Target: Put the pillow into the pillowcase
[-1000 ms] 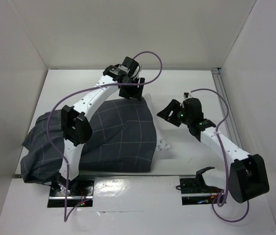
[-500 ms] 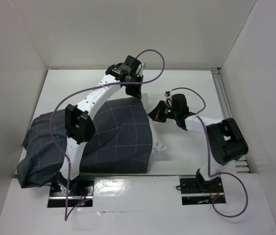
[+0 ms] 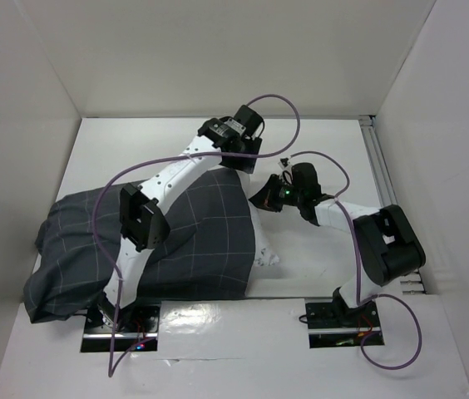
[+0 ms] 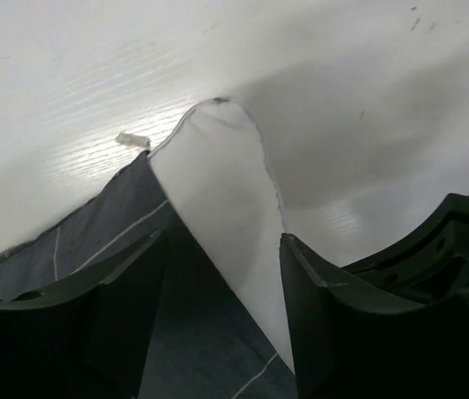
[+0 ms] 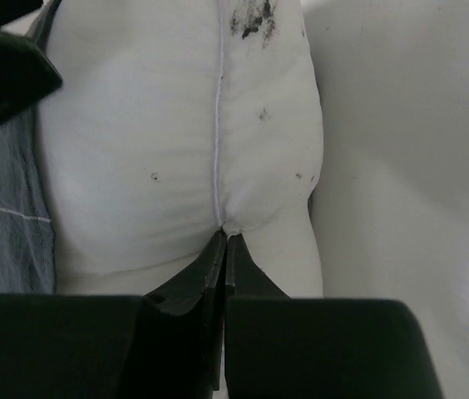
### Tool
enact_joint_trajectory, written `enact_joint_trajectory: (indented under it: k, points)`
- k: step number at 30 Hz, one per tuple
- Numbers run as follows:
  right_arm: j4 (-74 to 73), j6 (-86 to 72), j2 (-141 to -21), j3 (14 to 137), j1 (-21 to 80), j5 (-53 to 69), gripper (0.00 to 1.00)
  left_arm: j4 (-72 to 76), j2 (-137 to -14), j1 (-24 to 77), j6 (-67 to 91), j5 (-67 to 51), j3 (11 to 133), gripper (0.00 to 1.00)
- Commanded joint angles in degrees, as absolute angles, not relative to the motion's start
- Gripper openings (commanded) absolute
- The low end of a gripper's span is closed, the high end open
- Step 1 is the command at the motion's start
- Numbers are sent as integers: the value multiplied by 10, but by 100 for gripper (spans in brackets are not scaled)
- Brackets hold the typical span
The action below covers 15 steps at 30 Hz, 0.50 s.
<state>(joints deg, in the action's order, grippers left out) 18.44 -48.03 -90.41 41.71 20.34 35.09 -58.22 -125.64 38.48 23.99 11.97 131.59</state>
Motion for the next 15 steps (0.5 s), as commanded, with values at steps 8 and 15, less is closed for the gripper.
enact_joint_trajectory:
  k: [8,15]
  points:
    - [183,-459,-882,428,215,347,0,-650,-1255,393,236,235,1325,52]
    - [183,-454,-882,428,215,352,0,-645,-1250,393,236,232,1339,0]
